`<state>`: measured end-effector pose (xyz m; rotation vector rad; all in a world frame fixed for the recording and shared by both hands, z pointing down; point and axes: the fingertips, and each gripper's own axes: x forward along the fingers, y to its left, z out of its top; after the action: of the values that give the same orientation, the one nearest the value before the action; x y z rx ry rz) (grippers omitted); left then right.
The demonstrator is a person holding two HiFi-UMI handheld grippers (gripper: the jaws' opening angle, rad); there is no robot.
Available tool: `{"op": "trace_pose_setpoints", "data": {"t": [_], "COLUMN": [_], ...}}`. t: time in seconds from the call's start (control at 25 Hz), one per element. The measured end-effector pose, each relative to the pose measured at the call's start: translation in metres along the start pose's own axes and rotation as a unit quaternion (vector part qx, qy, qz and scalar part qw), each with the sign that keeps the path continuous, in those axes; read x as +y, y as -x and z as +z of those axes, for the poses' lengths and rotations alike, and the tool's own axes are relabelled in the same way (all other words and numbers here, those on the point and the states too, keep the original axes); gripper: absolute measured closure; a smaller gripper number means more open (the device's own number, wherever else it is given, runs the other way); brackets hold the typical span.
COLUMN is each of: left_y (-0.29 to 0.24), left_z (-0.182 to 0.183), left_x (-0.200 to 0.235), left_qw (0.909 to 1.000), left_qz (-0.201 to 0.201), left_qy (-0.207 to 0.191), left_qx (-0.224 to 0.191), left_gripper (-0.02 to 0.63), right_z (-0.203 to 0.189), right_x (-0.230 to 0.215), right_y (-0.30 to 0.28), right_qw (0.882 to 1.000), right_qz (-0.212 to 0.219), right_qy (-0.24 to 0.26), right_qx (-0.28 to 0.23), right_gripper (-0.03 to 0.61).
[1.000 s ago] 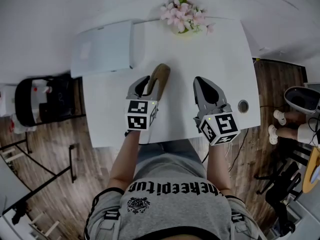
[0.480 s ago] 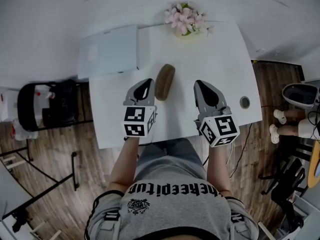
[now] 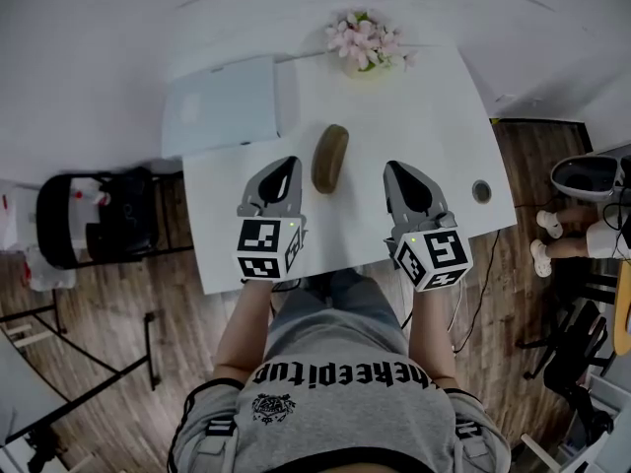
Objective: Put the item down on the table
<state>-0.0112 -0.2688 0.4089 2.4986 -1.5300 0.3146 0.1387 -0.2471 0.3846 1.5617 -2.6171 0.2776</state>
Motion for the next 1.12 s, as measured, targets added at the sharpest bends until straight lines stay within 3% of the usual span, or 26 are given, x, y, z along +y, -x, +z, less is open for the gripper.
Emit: {"op": "trace_pose_setpoints", "data": {"t": [0.8,1.12], "left_y": [0.079,0.103], "left_z": [0.048,0.053], "left_x": [0.004,0.009], "left_qw": [0.9944,0.9919], "left_qz": [-0.017,-0.017], "left_qy": [-0.028,-0.033], "left_qx": [-0.100,-0.121], "left_gripper": [0.598,0.598], "right_z": [0.028,0.032], "right_x": [0.050,0.065], "right_y": [0.044,0.060], "right_qw": [0.998,0.996], "right_qz": [-0.041,-0.054], "right_qy": [0.037,0.043], "right_qx": [-0.040,-0.055], "right_gripper": [0.577,0.577]}}
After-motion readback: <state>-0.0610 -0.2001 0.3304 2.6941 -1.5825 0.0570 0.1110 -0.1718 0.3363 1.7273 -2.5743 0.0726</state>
